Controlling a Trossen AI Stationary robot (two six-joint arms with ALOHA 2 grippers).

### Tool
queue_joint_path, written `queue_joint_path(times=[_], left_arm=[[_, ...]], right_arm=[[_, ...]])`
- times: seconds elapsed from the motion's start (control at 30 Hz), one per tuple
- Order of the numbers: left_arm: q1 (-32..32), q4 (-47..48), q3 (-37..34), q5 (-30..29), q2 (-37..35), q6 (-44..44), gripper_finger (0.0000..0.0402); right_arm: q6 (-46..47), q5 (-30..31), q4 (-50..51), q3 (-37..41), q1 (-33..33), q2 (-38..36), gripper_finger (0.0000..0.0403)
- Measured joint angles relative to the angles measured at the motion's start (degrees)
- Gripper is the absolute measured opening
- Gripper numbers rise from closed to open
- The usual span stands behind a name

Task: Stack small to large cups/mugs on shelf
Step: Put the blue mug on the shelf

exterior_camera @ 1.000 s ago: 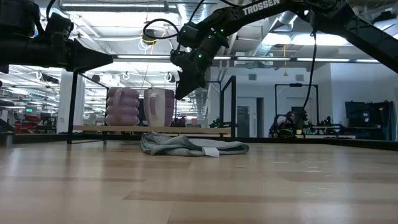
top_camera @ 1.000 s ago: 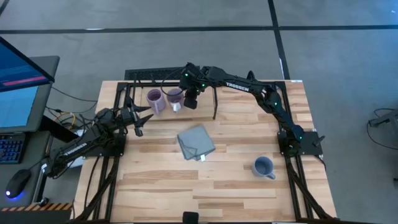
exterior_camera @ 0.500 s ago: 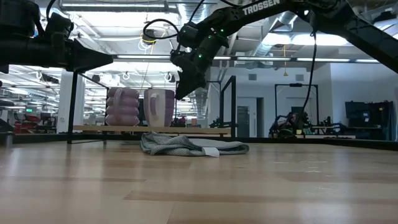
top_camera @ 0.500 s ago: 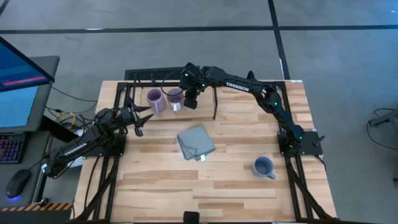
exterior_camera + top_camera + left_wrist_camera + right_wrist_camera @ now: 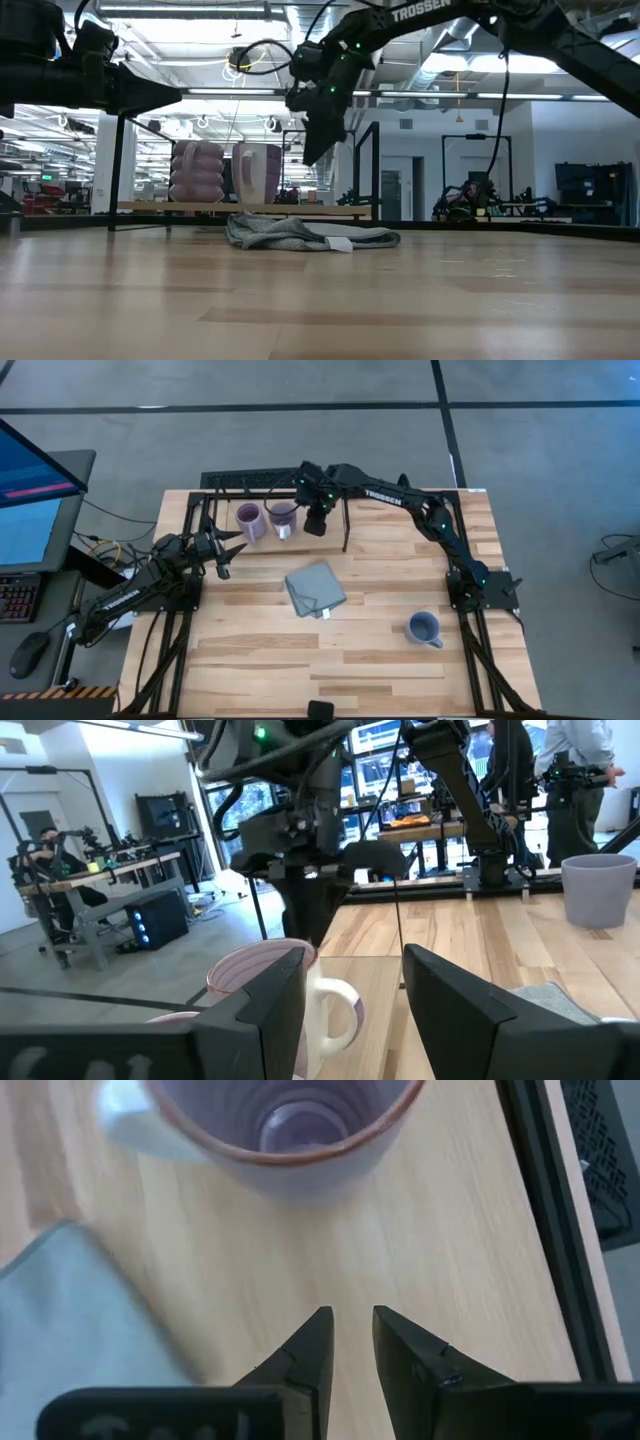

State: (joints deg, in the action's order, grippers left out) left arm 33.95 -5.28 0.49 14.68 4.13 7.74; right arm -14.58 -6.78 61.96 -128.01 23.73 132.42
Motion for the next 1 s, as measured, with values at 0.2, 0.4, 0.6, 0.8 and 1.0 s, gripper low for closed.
queue_joint_path(times=[0.2,0.4,0.6,0.8,1.0], left_arm=[[0.00,-0.02,0.00,0.00,0.01,-0.01,0.0162],[0.00,-0.04,0.00,0.01,0.01,-0.17,0.0162],[0.00,-0.25,0.00,0.02,0.01,-1.02,0.0162],[0.02,-0.46,0.04,0.15,-0.01,-2.05,0.0162],[0.02,-0.70,0.04,1.11,0.00,-3.06,0.0162]], right_arm=[[-0.42,0.09,7.09,-6.58,-0.40,0.00,0.0095],[-0.42,0.24,7.01,-5.97,-1.70,-5.54,0.0095],[1.22,0.87,10.59,-5.91,-3.26,-14.73,0.0095],[2.56,0.87,16.14,-5.94,-5.95,-25.28,0.0095],[6.61,5.15,21.13,-5.61,-9.49,-34.85,0.0095]])
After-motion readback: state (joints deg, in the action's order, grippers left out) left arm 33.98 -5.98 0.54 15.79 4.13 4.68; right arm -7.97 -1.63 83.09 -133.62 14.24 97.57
